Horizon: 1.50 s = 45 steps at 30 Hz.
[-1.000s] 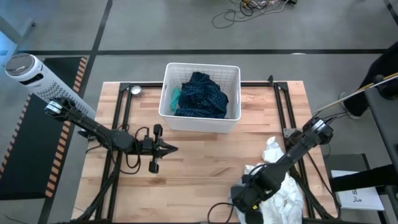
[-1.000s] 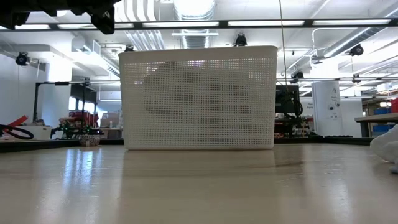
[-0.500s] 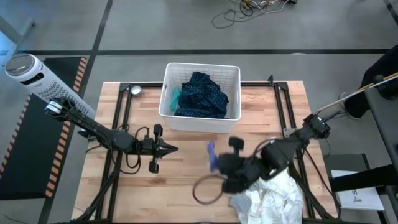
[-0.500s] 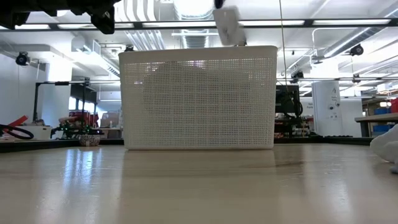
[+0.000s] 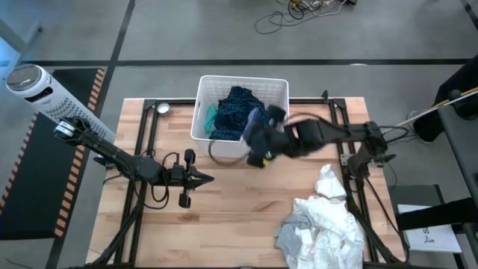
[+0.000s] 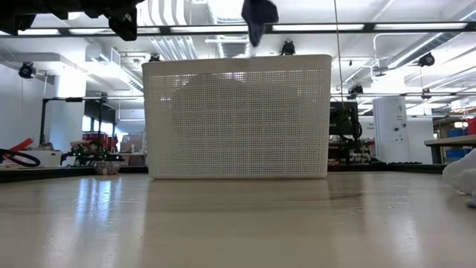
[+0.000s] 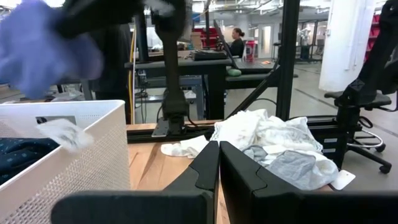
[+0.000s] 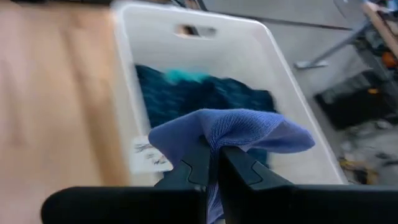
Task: Sort clothes
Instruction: Put the blue sock into the laundry organizer, then put the gray sock into the laundry organizer
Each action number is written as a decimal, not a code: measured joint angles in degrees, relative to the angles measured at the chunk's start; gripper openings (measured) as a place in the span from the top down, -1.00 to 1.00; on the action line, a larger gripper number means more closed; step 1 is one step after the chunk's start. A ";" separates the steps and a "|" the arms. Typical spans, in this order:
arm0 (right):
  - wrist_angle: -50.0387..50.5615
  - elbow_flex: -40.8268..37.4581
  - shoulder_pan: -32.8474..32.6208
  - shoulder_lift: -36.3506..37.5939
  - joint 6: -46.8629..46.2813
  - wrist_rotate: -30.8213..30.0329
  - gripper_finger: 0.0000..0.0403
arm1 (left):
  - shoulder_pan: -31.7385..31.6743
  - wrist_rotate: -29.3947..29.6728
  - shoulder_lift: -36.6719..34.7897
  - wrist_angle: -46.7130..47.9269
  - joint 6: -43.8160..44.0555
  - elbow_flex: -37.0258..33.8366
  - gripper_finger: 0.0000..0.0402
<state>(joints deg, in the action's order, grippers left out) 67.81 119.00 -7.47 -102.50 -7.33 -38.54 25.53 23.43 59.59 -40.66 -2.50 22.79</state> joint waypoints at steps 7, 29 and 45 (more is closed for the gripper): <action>0.93 -0.51 11.54 0.00 5.86 2.55 1.00 | -0.01 0.00 0.00 0.01 0.00 0.00 1.00; 1.11 -23.28 26.63 -0.04 5.36 24.02 0.87 | -0.02 0.00 0.02 0.21 -0.35 0.00 1.00; 10.02 -6.97 24.43 -0.04 0.39 24.11 -0.13 | 0.01 0.00 0.02 0.27 -0.39 0.00 1.00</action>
<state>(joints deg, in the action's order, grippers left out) 77.83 112.03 16.96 -102.54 -6.94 -14.44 25.54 23.43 59.61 -40.40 -2.90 22.79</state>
